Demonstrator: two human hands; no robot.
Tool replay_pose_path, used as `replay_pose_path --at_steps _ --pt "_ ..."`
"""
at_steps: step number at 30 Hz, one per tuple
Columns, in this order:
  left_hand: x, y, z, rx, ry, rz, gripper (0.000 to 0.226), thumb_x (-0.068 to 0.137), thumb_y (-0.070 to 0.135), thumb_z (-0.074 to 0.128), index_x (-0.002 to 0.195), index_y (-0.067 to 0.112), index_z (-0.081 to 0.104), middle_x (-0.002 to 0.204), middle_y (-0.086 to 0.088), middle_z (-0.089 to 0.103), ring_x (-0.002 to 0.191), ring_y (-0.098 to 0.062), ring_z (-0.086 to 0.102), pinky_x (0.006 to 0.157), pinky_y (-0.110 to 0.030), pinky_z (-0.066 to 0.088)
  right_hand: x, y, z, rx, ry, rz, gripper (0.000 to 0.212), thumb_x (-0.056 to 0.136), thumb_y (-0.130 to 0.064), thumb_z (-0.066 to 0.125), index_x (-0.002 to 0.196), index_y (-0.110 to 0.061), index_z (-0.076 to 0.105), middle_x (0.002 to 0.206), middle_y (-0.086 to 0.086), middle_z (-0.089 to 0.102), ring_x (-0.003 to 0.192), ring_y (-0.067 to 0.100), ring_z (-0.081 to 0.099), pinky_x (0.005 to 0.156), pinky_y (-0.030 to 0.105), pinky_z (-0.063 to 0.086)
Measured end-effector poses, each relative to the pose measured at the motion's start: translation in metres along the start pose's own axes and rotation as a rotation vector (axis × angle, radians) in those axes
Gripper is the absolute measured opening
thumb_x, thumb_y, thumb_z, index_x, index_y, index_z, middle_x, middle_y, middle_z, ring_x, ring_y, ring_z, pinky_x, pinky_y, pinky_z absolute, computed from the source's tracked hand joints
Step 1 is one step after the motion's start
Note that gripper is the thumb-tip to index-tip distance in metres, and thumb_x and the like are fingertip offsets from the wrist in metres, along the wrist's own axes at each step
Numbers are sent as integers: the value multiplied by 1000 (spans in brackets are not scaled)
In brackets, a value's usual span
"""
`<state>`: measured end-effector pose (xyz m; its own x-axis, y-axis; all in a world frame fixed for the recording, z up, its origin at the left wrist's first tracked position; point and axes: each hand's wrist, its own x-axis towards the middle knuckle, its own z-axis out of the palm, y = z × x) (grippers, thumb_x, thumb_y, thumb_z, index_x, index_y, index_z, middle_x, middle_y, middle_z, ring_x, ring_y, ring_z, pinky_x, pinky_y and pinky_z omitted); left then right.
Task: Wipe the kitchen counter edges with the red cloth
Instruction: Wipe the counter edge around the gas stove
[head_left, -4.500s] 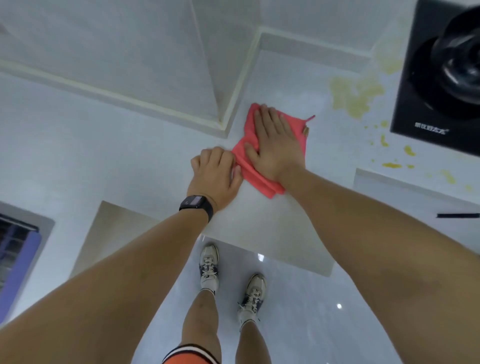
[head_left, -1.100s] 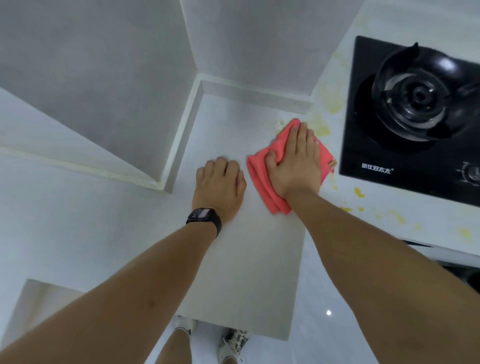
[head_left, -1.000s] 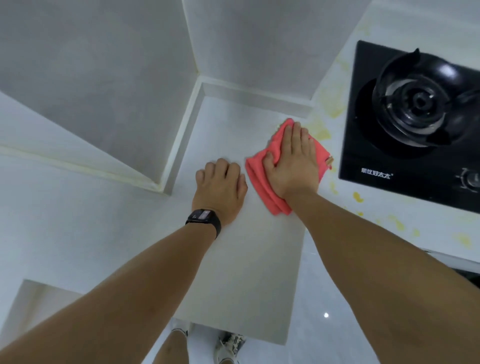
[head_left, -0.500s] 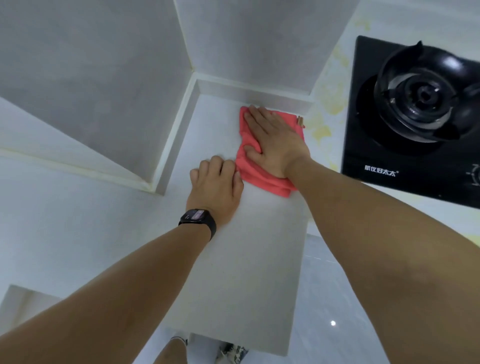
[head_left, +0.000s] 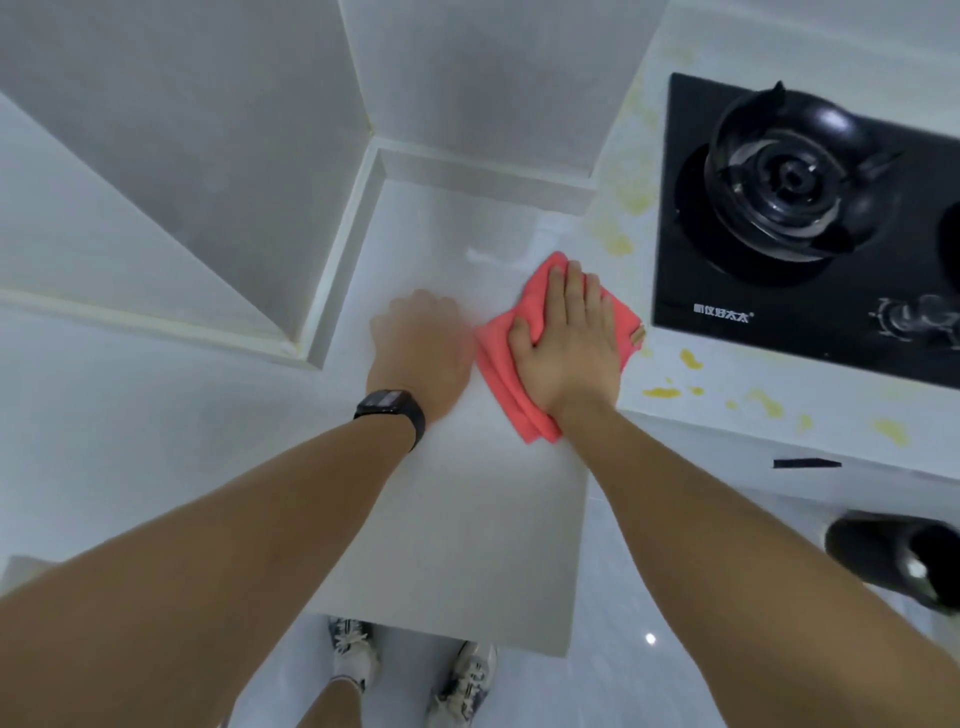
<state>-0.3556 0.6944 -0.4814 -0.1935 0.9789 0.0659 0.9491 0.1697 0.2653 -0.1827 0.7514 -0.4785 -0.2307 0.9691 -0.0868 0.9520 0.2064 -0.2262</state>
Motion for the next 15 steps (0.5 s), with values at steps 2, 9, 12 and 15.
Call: replay_pose_path --at_steps 2,9,12,15 --pt "-1 1 -2 -4 -13 2 35 98 36 26 102 13 53 102 -9 47 90 -29 41 77 -42 31 -21 0 0 -27 -25 -50 76 104 -54 21 166 -13 0 174 6 -1 160 23 -4 130 42 -1" --pt "-2 -2 -1 -40 -35 6 37 93 30 23 101 12 53 103 -9 48 90 -28 41 78 -39 28 -6 6 -6 -65 -97 -126 76 105 -54 22 165 -15 -4 174 3 -5 160 21 -7 130 40 -4" --pt "-1 0 -3 -19 -36 21 37 94 32 23 102 12 53 104 -10 48 90 -29 42 77 -39 27 11 8 -7 -68 -75 -91 77 104 -55 21 166 -15 -2 174 5 -3 160 24 -4 130 41 -2" --pt "0 -2 -3 -8 -49 12 35 95 31 25 104 12 53 107 -11 49 93 -31 44 78 -42 32 27 6 -9 -76 -82 -109 78 103 -56 22 166 -13 0 174 7 0 160 26 -2 130 42 -1"
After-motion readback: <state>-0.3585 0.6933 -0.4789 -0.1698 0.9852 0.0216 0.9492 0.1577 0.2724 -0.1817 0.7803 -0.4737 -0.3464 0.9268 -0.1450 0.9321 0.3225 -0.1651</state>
